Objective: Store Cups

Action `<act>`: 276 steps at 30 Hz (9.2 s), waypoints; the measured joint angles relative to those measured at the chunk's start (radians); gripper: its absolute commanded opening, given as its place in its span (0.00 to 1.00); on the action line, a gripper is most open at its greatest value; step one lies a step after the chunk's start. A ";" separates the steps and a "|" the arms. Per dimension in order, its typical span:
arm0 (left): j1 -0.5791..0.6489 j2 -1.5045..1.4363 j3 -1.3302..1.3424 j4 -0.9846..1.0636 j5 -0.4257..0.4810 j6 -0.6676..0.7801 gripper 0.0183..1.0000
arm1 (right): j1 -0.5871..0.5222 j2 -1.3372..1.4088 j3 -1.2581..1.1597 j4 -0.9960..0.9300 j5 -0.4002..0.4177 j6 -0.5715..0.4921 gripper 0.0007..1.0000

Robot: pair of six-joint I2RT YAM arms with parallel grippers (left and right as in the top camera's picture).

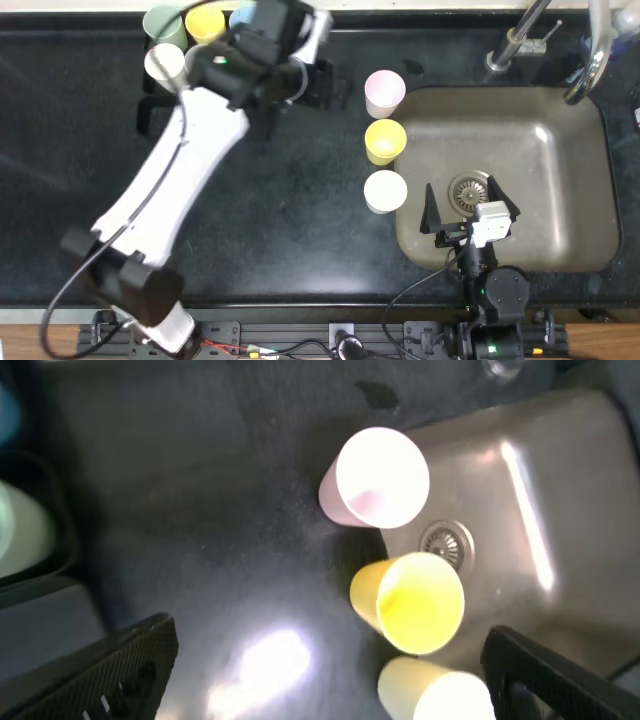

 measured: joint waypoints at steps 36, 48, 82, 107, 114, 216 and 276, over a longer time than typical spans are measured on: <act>-0.137 0.299 0.045 0.179 -0.272 -0.154 1.00 | 0.000 0.000 0.000 -0.001 0.000 0.000 1.00; -0.137 0.311 0.047 0.218 -0.272 -0.154 1.00 | 0.000 0.000 0.000 0.000 0.000 0.000 0.99; -0.137 0.367 0.121 0.158 -0.264 -0.155 0.02 | 0.000 0.000 0.000 0.000 0.000 -0.001 0.99; -0.032 -0.151 0.264 -0.565 -0.481 -0.340 0.02 | 0.000 0.000 0.000 0.000 0.000 0.000 1.00; 0.302 -0.346 0.008 -0.455 -0.418 -0.342 0.02 | 0.000 0.000 0.000 0.000 0.000 0.000 1.00; 0.733 -0.010 -0.389 0.045 -0.259 -0.370 0.81 | 0.000 0.000 0.000 0.000 0.000 -0.001 1.00; -0.222 0.299 0.106 -0.115 -0.207 -0.102 0.92 | 0.000 0.000 0.000 0.000 0.000 -0.001 1.00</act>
